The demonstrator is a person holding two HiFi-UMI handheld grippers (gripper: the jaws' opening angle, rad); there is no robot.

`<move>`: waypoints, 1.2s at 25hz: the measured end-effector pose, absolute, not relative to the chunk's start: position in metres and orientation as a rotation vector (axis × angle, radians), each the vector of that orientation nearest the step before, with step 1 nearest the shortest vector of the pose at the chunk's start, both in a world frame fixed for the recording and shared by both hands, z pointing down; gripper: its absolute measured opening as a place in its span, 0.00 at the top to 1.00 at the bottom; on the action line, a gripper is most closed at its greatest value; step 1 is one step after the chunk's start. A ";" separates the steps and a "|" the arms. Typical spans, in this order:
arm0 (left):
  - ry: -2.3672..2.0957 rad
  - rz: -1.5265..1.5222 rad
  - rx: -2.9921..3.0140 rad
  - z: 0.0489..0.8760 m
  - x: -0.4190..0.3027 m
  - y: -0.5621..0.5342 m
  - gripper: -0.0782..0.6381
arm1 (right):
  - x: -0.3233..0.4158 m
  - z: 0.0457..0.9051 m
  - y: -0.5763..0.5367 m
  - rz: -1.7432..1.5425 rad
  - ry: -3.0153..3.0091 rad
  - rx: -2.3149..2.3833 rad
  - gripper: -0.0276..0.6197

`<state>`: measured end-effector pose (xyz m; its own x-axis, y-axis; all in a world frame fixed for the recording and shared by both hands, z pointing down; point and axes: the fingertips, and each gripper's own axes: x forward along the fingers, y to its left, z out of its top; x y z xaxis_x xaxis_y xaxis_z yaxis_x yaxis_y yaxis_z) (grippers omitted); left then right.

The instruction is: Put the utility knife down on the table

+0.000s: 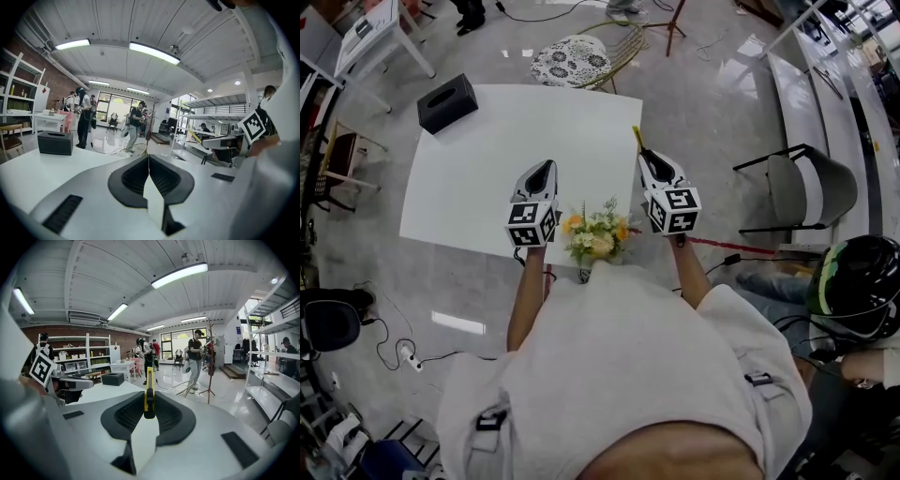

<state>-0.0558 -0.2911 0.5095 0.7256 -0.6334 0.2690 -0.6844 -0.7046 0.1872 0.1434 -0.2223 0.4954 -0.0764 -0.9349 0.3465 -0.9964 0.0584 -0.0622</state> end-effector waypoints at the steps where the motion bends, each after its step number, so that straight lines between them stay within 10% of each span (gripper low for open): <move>1: -1.042 0.275 2.650 0.511 -0.056 -0.292 0.86 | 0.144 0.497 -0.226 0.428 -2.122 1.971 0.83; 30: -1.110 0.484 2.431 0.589 -0.041 -0.308 0.86 | 0.154 0.609 -0.258 0.770 -2.108 1.725 0.83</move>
<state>-0.0413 -0.3076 0.5894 0.6200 -0.6257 0.4734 -0.7728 -0.5913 0.2306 0.1540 -0.2576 0.6091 -0.2269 -0.8026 0.5517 -0.9692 0.1302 -0.2091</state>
